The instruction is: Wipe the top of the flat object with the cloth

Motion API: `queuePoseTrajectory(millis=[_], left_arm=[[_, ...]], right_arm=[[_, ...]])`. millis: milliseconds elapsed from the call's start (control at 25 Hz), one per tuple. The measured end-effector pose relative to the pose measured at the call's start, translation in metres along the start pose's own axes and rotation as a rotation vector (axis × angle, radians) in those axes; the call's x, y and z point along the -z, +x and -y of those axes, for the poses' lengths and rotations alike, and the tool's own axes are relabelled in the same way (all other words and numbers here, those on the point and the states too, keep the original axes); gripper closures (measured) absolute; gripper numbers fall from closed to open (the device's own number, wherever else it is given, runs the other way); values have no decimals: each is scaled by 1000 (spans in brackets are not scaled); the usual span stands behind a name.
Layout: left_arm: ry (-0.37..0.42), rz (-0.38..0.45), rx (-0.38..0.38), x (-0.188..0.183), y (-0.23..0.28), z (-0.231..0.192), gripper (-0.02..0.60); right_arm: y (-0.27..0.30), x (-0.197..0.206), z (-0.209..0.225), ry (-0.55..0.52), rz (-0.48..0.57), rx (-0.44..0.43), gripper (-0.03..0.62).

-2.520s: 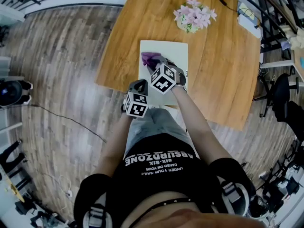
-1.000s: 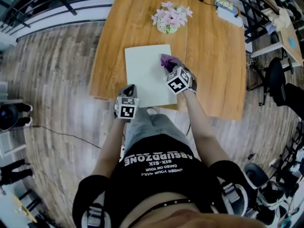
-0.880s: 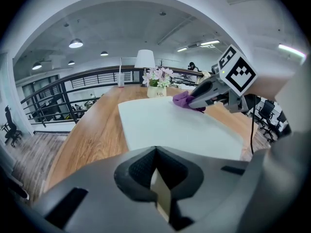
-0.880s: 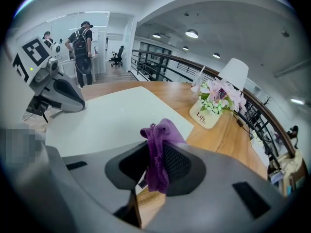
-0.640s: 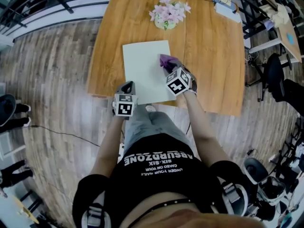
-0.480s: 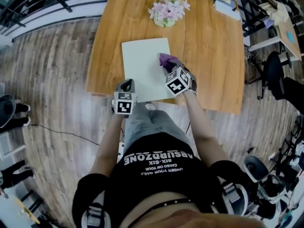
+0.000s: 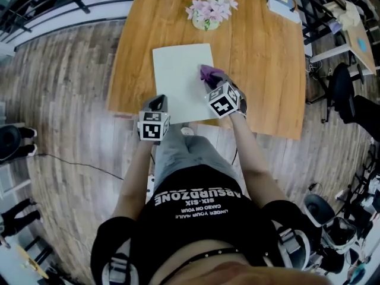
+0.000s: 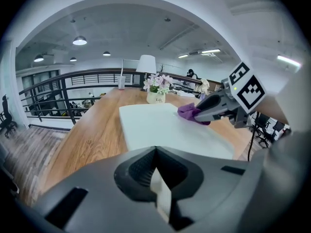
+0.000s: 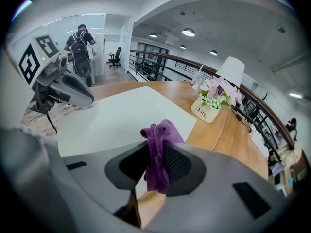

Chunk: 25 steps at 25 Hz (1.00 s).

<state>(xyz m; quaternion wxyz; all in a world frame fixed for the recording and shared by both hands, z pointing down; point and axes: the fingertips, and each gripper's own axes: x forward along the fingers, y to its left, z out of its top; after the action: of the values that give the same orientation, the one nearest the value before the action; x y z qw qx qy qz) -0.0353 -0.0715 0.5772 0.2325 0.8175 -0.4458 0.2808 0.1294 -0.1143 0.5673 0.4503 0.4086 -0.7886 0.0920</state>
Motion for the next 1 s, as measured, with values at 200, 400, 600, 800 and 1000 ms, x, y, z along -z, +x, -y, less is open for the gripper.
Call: queuePoseTrajectory(millis=[200, 400, 600, 800, 1000], left_arm=[[-22, 31, -2, 1, -17, -1, 566], [-64, 18, -17, 20, -25, -7, 566], [-84, 9, -25, 32, -30, -13, 566], [-96, 10, -40, 37, -37, -18, 566], [-113, 15, -59, 42, -45, -26, 566]], right_arm=[[-1, -6, -4, 8, -12, 5, 494], [2, -16, -18, 10, 8, -18, 494], [8, -30, -32, 4, 25, -41, 494], [13, -46, -50, -17, 48, -77, 494], [21, -63, -71, -55, 68, -117, 494]])
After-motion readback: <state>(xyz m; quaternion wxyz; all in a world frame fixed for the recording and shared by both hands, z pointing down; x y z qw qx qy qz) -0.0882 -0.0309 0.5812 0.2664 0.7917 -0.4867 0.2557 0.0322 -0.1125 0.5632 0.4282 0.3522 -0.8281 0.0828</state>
